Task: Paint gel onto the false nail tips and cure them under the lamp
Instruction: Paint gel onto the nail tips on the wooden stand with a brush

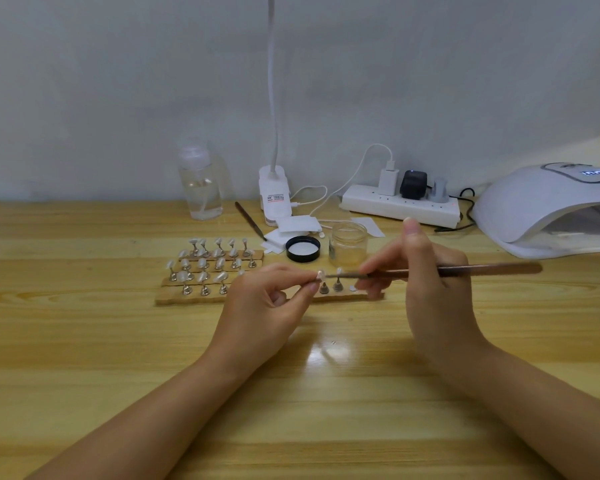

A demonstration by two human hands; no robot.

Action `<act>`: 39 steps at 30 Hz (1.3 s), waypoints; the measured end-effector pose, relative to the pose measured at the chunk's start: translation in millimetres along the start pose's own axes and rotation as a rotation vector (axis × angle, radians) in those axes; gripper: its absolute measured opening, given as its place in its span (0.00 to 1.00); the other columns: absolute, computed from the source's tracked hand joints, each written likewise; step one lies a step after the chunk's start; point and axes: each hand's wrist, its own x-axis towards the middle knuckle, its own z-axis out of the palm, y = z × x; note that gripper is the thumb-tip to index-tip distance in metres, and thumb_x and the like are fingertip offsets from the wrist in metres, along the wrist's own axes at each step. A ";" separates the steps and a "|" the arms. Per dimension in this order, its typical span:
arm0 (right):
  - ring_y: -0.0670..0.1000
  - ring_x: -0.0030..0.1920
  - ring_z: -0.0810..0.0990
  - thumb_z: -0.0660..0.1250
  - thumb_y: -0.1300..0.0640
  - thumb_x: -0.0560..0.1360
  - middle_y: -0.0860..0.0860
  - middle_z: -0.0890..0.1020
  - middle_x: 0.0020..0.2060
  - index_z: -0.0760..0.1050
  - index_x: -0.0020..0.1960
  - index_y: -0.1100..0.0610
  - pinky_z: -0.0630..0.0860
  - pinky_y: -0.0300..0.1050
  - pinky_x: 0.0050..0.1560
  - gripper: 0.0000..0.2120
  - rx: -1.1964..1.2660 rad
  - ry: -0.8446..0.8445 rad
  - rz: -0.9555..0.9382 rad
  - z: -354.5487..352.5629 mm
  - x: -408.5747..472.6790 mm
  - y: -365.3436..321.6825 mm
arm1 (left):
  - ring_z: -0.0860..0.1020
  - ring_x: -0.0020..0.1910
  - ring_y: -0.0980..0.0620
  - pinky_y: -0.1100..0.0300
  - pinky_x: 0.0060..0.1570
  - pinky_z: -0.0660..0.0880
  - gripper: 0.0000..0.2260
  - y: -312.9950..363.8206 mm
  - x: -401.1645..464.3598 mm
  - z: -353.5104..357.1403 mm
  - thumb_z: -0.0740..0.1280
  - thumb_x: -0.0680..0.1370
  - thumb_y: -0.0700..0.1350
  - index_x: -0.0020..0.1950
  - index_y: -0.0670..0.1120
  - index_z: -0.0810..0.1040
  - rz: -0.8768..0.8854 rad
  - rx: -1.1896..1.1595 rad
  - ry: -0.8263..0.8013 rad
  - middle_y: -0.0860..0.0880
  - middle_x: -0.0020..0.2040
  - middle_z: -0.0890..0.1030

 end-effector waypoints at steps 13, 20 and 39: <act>0.49 0.25 0.78 0.53 0.50 0.76 0.53 0.80 0.24 0.79 0.29 0.56 0.74 0.36 0.29 0.24 0.000 -0.012 0.020 0.6 -1.3 -1.5 | 0.63 0.21 0.59 0.67 0.27 0.64 0.14 -0.3 -1.1 -0.9 0.71 0.71 0.37 0.43 0.58 0.79 0.009 -0.016 -0.004 0.61 0.38 0.80; 0.48 0.23 0.77 0.52 0.49 0.76 0.53 0.79 0.23 0.78 0.29 0.59 0.72 0.34 0.27 0.25 -0.001 -0.025 0.029 0.8 -2.0 -1.8 | 0.63 0.21 0.59 0.67 0.27 0.63 0.14 -1.3 -0.6 -0.4 0.71 0.71 0.37 0.42 0.59 0.79 0.020 -0.029 0.005 0.66 0.37 0.80; 0.48 0.27 0.79 0.55 0.46 0.74 0.53 0.81 0.26 0.79 0.32 0.56 0.75 0.36 0.30 0.22 0.004 -0.052 -0.050 3.5 -9.0 -0.6 | 0.62 0.21 0.60 0.72 0.24 0.58 0.12 -3.0 1.2 -1.6 0.73 0.68 0.39 0.38 0.57 0.79 0.063 -0.095 0.055 0.58 0.37 0.79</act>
